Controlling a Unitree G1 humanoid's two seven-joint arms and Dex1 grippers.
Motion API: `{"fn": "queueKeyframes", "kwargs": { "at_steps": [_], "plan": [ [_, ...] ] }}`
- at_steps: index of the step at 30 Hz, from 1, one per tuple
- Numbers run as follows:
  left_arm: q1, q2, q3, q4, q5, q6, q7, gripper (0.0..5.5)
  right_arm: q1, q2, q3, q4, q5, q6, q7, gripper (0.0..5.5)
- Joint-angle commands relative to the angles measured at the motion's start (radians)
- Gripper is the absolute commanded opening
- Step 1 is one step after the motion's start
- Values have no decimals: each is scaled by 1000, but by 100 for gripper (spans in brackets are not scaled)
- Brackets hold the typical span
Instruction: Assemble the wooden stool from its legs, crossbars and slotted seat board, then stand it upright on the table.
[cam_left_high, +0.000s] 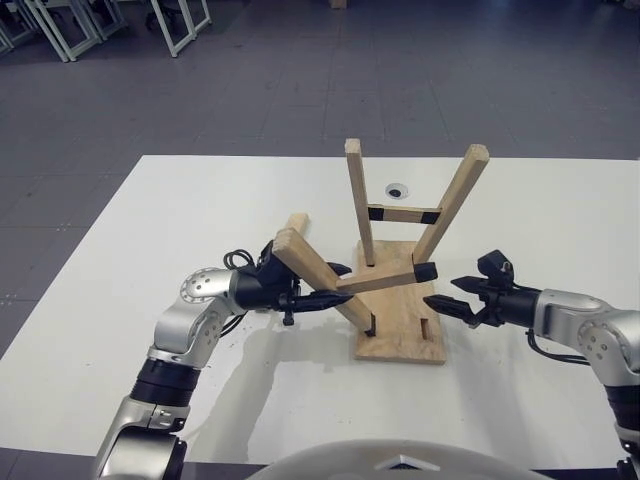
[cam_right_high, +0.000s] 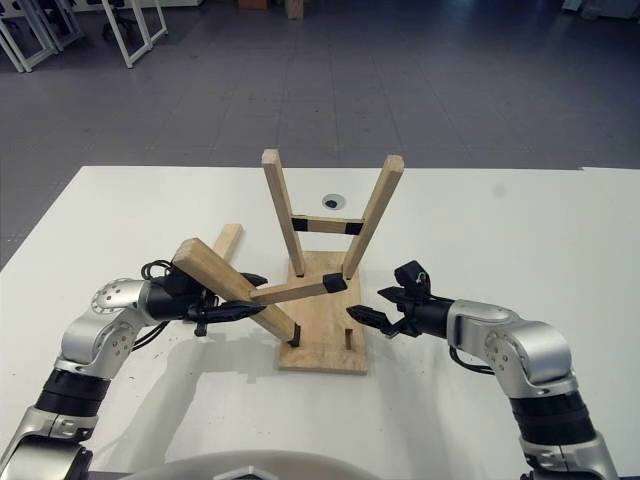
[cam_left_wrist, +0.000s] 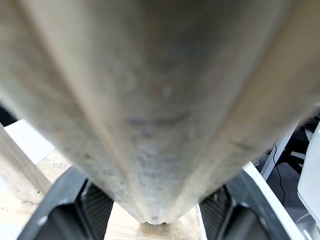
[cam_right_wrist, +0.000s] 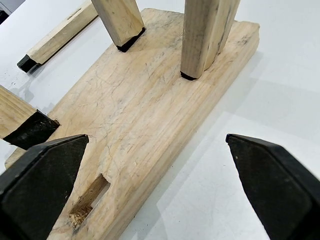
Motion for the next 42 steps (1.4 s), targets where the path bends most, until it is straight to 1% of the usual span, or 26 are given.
{"fn": "queueKeyframes", "kwargs": {
  "at_steps": [1, 4, 8, 12, 15, 18, 21, 23, 27, 29, 31, 34, 37, 41, 42],
  "plan": [
    [31, 46, -75, -16, 102, -29, -48, 206, -8, 20, -18, -35, 0, 25, -8, 509],
    [15, 96, -120, -17, 178, -34, -42, 206, 2, 39, -18, -65, 3, 38, -20, 509],
    [-12, 124, -158, -5, 245, -39, 6, 206, 23, 47, -2, -87, -40, 24, -38, 509],
    [5, 145, -208, -26, 316, -90, 38, 206, 43, 17, 72, -87, -173, -42, -64, 509],
    [45, 154, -259, -23, 395, -168, 67, 206, 59, 30, 99, -86, -223, -58, -75, 509],
    [106, 161, -300, -38, 378, -158, 67, 206, 69, 42, 105, -93, -245, -61, -75, 509],
    [116, 177, -325, -7, 370, -159, 50, 206, 68, 51, 102, -93, -257, -61, -72, 509],
    [114, 199, -339, 0, 330, -105, 7, 206, 64, 55, 99, -90, -264, -62, -69, 509],
    [68, 296, -397, -41, 200, 103, -147, 206, 47, 66, 102, -85, -273, -61, -67, 509],
    [33, 310, -411, -48, 165, 161, -155, 206, 48, 64, 103, -89, -273, -61, -63, 509],
    [-2, 301, -414, -45, 163, 180, -125, 206, 55, 54, 98, -95, -271, -60, -52, 509],
    [-8, 302, -444, -40, 218, 141, -90, 206, 58, 55, 102, -100, -274, -57, -48, 509],
    [12, 305, -483, -34, 324, 30, -36, 206, 61, 65, 106, -101, -282, -60, -49, 509],
    [52, 297, -490, -27, 369, -84, 10, 206, 47, 65, 109, -81, -295, -72, -43, 509],
    [67, 297, -493, -10, 397, -142, 21, 206, 39, 64, 105, -76, -296, -72, -41, 509]
  ]
}}
